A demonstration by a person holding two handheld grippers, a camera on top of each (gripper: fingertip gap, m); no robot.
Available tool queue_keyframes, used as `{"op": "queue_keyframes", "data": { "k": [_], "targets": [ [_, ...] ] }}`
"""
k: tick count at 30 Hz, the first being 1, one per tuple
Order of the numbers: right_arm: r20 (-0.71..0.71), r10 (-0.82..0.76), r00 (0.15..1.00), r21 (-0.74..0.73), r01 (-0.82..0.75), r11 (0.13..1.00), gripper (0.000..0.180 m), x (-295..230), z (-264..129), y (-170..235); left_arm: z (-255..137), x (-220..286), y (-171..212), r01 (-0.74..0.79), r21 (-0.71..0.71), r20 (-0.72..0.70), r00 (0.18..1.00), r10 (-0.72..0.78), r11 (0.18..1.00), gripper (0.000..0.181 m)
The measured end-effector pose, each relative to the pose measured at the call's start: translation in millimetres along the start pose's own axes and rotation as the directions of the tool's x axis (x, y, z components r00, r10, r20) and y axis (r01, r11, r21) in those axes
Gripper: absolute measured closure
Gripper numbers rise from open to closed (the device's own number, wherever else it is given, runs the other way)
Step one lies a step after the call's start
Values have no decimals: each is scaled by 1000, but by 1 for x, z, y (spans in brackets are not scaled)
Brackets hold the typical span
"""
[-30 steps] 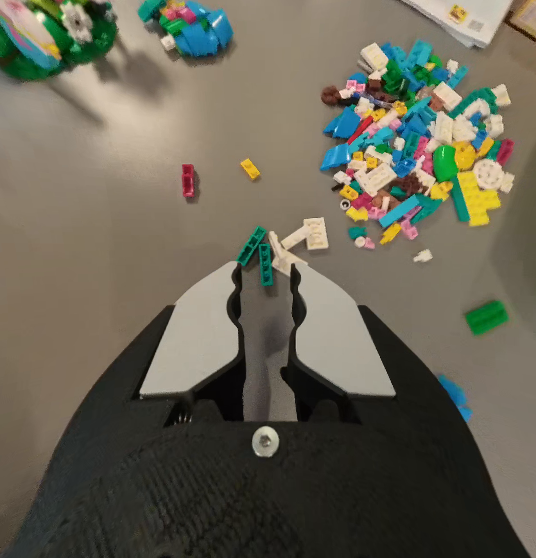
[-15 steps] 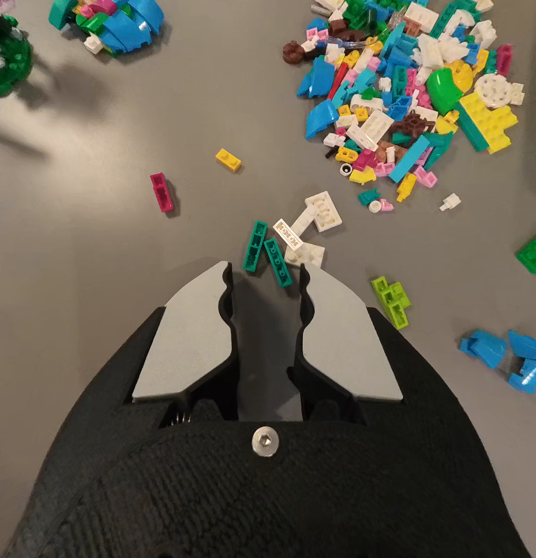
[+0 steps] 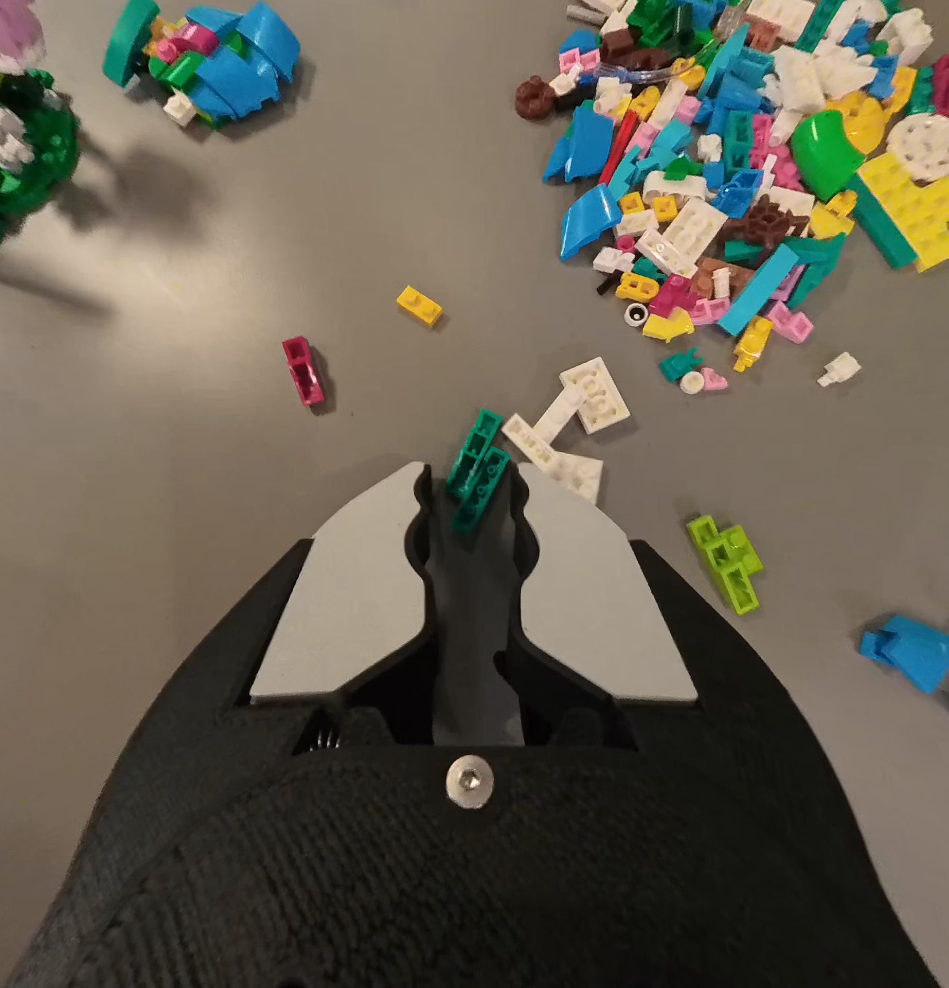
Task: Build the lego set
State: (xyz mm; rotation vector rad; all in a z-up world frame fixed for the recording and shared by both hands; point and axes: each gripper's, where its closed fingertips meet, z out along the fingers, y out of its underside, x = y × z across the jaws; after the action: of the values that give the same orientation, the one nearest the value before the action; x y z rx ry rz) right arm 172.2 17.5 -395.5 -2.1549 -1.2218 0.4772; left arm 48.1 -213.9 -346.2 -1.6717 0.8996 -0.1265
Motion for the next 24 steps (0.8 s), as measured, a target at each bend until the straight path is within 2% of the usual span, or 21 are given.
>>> {"op": "queue_keyframes", "data": {
  "k": [2,4,6,11,14,18,20,22,24],
  "targets": [
    [-5,-9,1000,-7,9,1000,154,-1,2,-1,1,1,1,0,-4,-7,1000,0,1000,178],
    [-3,-29,1000,-21,29,999,166,-4,2,-1,1,2,1,1,-7,-16,1000,-1,1000,177],
    [-3,-71,997,-34,71,997,166,-7,-1,2,1,3,1,-2,-8,-16,1000,2,1000,177],
    [100,-150,984,-57,156,986,166,-27,-20,23,-2,0,-3,-10,14,2,1000,10,1000,178],
    [140,-211,967,-28,217,976,166,-36,-30,31,-2,-1,-10,-44,28,31,999,43,999,177],
    [182,-292,939,129,272,954,145,-45,-55,15,7,1,-37,-73,113,66,996,66,991,178],
    [278,-398,874,325,305,895,143,-79,-82,-5,16,5,-56,-37,182,34,999,31,983,178],
    [381,-562,734,558,302,773,150,-135,-115,-20,23,15,-77,3,264,-58,998,13,964,178],
    [381,-710,592,664,359,656,154,-177,-133,-18,31,22,-91,6,305,-114,993,30,952,178]
  ]
}}
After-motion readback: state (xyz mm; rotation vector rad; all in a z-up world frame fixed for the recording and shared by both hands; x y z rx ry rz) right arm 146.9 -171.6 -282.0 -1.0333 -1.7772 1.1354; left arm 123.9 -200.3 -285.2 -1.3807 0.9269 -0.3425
